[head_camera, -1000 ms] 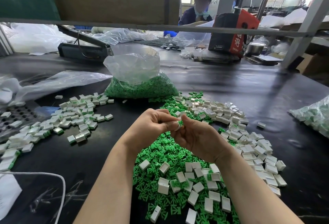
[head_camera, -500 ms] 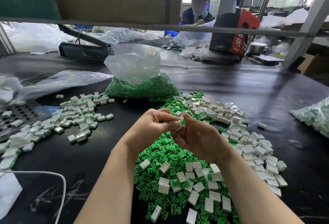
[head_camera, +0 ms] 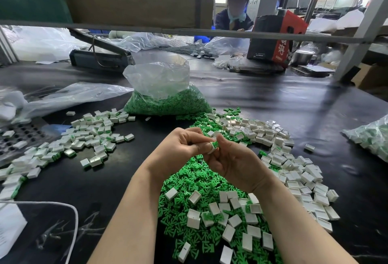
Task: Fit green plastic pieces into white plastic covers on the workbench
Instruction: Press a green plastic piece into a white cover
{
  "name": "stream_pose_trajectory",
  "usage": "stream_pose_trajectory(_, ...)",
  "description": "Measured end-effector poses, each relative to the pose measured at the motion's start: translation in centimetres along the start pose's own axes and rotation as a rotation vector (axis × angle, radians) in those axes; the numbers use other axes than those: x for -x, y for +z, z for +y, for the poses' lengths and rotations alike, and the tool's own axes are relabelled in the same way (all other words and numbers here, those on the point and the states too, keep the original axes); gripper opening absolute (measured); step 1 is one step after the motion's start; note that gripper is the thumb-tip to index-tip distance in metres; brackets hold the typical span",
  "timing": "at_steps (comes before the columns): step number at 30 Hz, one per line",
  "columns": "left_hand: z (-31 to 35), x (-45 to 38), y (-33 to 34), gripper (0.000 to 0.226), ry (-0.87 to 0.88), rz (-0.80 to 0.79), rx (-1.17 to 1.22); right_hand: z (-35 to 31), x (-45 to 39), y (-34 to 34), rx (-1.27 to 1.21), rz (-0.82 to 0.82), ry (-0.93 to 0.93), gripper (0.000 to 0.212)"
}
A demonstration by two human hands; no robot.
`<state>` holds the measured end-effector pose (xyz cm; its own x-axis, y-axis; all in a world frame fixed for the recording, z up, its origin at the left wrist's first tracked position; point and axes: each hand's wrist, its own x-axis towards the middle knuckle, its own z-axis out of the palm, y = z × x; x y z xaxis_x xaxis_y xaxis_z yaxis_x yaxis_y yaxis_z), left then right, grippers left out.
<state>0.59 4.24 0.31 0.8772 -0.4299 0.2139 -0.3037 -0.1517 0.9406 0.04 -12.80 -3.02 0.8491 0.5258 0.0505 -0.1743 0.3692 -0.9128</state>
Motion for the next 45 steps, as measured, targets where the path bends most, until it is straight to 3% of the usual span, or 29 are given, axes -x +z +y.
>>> stream_pose_trajectory(36,-0.2,0.1,0.0,0.02,0.007,-0.03,0.032,0.2,0.0,0.0,0.031,-0.009,0.001,0.038)
stream_pose_trajectory(42,-0.9,0.0,-0.6,0.011,-0.059,-0.054,-0.025,-0.5,0.4,-0.7,0.404,0.095,0.025,0.048)
stream_pose_trajectory(45,-1.3,-0.1,-0.6,0.009,-0.125,-0.083,-0.041,-0.8,0.6,-0.9,0.536,0.14,-0.059,0.034)
